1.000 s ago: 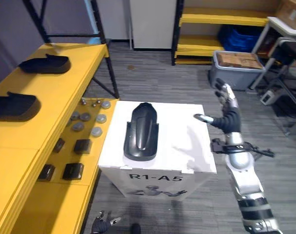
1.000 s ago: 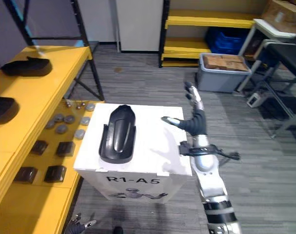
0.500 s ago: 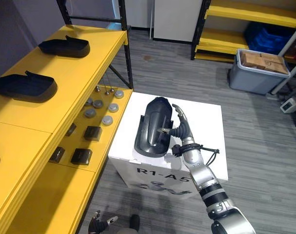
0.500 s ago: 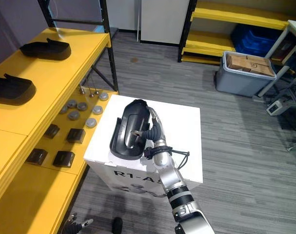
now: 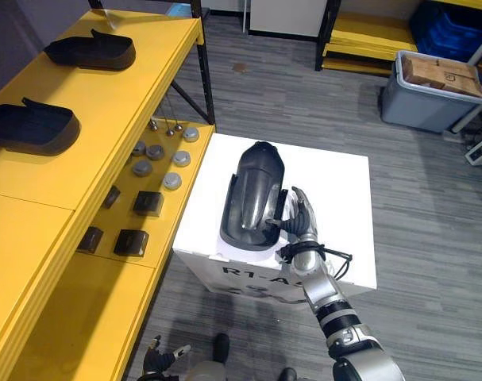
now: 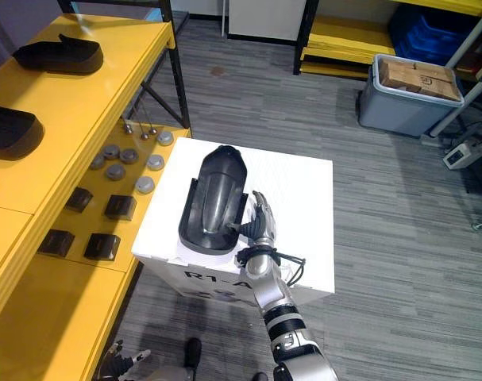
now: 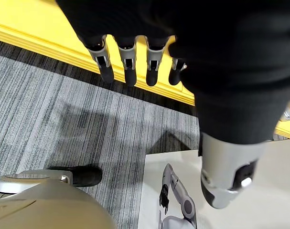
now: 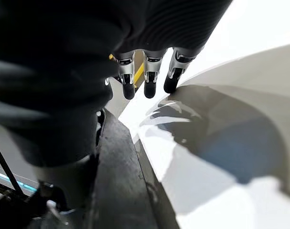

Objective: Walk over and take plastic housings, then place them on the shelf

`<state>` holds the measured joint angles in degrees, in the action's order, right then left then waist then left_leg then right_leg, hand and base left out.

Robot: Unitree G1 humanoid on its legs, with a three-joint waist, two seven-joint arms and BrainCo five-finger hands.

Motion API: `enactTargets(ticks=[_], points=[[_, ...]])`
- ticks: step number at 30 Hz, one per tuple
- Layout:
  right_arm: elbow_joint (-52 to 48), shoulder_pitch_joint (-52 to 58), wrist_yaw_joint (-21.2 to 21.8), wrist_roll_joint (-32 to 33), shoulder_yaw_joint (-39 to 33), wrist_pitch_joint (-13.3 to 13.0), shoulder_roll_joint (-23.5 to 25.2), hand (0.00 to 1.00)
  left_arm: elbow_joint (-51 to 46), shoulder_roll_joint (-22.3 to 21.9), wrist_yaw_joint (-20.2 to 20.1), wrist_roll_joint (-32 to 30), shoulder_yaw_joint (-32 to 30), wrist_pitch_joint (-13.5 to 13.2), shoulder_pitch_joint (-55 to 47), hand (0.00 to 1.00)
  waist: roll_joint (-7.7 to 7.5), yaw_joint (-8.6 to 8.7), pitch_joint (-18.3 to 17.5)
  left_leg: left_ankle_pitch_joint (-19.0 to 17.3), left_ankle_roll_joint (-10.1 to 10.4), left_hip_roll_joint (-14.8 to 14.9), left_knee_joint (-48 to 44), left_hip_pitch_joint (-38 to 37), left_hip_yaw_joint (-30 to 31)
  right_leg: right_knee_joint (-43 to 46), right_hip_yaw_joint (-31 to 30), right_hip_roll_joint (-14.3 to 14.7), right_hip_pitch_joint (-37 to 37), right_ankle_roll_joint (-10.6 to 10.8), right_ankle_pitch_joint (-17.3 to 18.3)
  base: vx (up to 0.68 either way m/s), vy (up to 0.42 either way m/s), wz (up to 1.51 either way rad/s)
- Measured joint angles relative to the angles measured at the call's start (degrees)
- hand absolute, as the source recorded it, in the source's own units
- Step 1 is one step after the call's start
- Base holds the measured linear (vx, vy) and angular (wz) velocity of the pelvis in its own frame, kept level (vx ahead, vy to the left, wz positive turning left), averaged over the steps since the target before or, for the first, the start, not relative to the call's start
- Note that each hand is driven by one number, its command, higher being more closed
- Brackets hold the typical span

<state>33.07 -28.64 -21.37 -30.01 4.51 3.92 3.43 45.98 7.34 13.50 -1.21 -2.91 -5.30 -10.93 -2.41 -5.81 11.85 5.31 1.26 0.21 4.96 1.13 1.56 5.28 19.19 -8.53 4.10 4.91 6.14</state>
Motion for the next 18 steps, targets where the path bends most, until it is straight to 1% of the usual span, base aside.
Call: enactTargets(ticks=[5,9,18], points=[[2.9,-3.7,0.0,-0.4,-2.2,1.0,-0.7,1.0,0.1,0.1,0.0,0.1,0.0,0.4,0.1,0.0,-0.02,-0.02,0.2,0.0,0.0,0.0,0.2,0.1,-0.6,-0.8,-0.6,0.1,0.0,-0.1,-0.7,-0.04,0.01,-0.06],[4.2,-5.7,0.3,0.0,-2.3,1.1,-1.7,1.0,0.2,0.2,0.0,1.1,0.0,0.5,0.2,0.0,-0.24,0.0,0.6,0.0,0.0,0.0,0.3,-0.1,-1.1,-1.0,-1.0,0.2,0.0,-0.1,-0.7,0.0,0.003,-0.04],[3.5,-5.8,3.4,1.6,-2.0,0.9,-2.4,1.0,0.3,0.4,-0.1,1.3,0.0,1.2,1.2,0.0,-0.67,0.26,0.9,0.0,0.0,-0.1,0.1,-1.1,-1.4,-2.3,-0.7,0.3,1.7,-0.1,-0.7,0.01,-0.005,0.01]])
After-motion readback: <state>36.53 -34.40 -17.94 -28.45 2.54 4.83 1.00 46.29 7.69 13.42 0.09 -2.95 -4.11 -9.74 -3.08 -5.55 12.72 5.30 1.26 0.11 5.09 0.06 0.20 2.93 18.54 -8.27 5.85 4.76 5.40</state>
